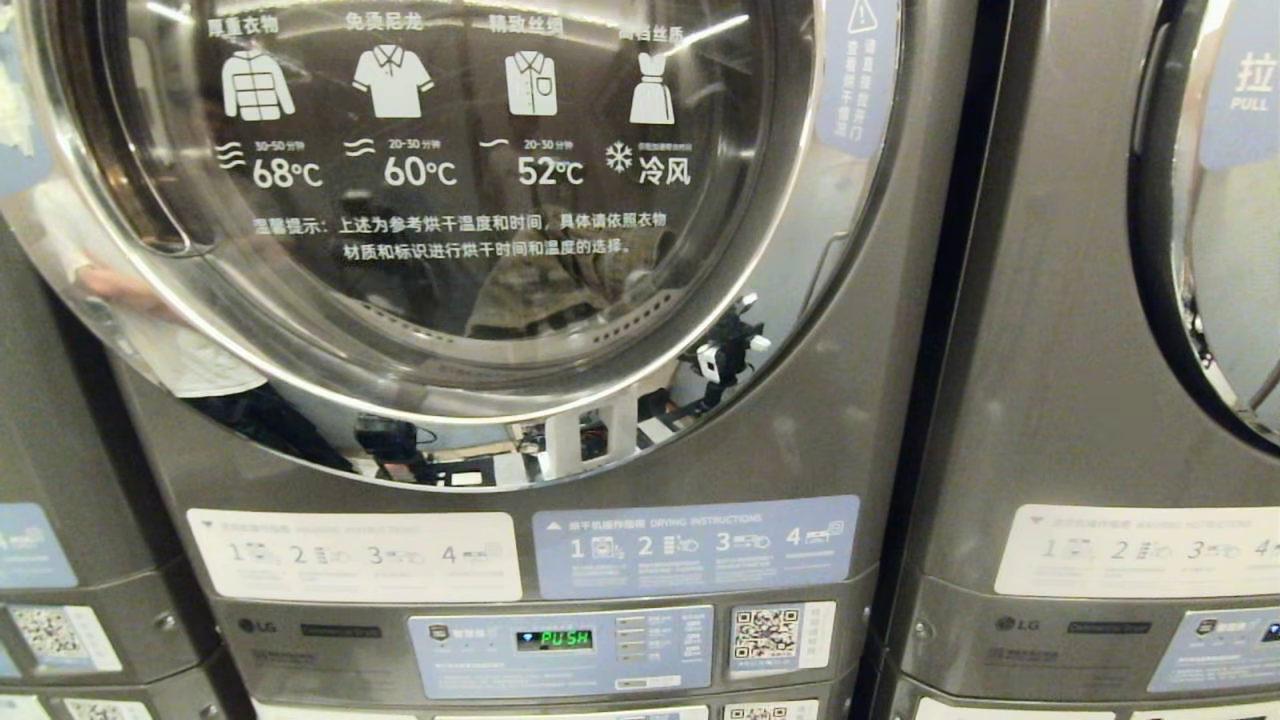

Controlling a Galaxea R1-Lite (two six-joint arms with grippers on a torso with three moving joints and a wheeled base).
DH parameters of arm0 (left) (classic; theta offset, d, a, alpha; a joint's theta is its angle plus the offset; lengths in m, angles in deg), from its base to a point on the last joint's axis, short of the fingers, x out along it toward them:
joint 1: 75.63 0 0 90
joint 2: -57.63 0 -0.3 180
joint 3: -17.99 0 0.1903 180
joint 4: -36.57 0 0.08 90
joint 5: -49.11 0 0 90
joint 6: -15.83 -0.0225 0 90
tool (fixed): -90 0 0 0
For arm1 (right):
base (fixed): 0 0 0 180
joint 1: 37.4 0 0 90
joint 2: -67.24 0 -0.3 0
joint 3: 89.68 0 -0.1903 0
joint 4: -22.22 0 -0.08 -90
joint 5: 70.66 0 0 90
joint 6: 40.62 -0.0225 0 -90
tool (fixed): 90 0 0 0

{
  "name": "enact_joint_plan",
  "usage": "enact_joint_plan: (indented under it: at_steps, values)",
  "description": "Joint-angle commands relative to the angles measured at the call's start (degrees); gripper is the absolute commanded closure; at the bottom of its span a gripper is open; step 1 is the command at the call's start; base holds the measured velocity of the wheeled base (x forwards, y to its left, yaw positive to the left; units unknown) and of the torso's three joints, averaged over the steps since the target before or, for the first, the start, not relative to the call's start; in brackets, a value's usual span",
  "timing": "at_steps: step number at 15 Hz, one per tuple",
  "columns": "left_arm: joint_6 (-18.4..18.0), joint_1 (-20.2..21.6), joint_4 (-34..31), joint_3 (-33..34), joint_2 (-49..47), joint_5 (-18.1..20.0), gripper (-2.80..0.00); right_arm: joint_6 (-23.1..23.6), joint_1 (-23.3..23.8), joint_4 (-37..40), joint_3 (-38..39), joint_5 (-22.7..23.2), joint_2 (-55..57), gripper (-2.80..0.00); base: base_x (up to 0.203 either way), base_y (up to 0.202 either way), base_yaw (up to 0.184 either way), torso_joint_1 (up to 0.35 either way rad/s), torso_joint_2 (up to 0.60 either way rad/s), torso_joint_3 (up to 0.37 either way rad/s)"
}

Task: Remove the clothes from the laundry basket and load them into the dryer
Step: Close the dryer

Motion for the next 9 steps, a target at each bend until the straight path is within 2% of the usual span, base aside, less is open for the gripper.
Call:
enact_joint_plan:
  at_steps: [1,3,6,8,9]
  values:
    - [0.1,0.0,0.0,-10.9,-16.6,-0.2,0.00,0.0,0.0,0.0,0.0,0.0,0.0,0.00,0.000,0.000,0.000,0.000,0.00,0.000]
    - [0.3,0.0,2.6,-18.7,-27.5,-0.5,0.00,0.0,0.0,0.0,0.0,0.0,0.0,0.00,0.000,0.000,0.000,0.000,0.00,0.000]
    - [0.3,0.0,13.2,-25.7,-40.2,-0.4,0.00,-0.6,0.0,-0.1,0.1,0.0,0.1,0.00,0.000,0.000,0.000,0.000,0.00,0.000]
    - [-0.6,-0.1,17.8,-27.9,-43.5,-0.4,0.00,-0.8,0.0,-0.1,0.1,0.0,0.0,0.00,0.000,0.000,0.000,0.000,0.00,0.000]
    - [-0.6,-0.1,17.8,-27.9,-43.7,-0.4,0.00,-0.8,0.0,-0.1,0.1,-0.1,0.0,0.00,0.000,0.000,0.000,0.000,0.00,0.000]
